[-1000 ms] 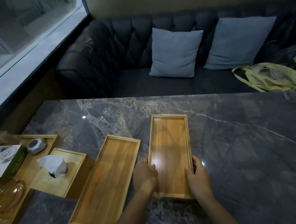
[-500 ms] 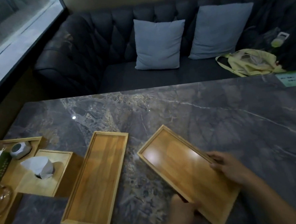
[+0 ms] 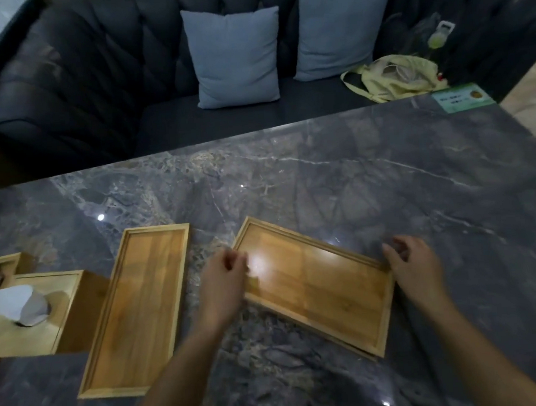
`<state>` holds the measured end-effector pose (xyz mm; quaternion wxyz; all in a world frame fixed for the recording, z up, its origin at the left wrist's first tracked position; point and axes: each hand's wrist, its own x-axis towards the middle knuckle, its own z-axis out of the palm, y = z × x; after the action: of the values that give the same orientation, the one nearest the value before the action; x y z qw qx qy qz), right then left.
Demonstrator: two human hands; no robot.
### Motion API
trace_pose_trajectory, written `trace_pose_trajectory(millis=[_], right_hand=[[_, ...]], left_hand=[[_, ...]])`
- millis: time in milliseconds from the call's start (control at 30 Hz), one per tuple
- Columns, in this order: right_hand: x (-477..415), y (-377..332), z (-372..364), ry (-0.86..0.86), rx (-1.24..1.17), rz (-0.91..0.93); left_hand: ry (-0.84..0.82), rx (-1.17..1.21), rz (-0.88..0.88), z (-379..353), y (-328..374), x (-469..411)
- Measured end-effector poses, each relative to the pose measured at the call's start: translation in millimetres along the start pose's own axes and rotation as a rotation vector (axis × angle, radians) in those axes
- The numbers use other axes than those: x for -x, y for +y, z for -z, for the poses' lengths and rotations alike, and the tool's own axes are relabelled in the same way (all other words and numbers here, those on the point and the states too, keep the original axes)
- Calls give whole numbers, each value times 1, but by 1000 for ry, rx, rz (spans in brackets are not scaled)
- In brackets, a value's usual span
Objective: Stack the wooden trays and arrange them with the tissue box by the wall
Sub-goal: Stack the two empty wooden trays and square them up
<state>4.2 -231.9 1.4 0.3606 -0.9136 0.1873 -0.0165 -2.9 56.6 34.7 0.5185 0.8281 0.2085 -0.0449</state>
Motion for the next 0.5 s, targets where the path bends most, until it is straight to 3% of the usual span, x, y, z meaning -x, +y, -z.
trace_pose_trajectory(millis=[67, 133, 233, 500], right_hand=[[11, 10, 4, -45, 64, -102], [23, 16, 5, -195, 114, -184], [39, 17, 4, -357, -2, -218], [40, 14, -4, -316, -63, -131]], left_hand=[[112, -167, -82, 10, -6, -23], [47, -272, -48, 14, -13, -40], [-112, -473, 3, 13, -21, -49], [-147, -605, 72, 19, -27, -36]])
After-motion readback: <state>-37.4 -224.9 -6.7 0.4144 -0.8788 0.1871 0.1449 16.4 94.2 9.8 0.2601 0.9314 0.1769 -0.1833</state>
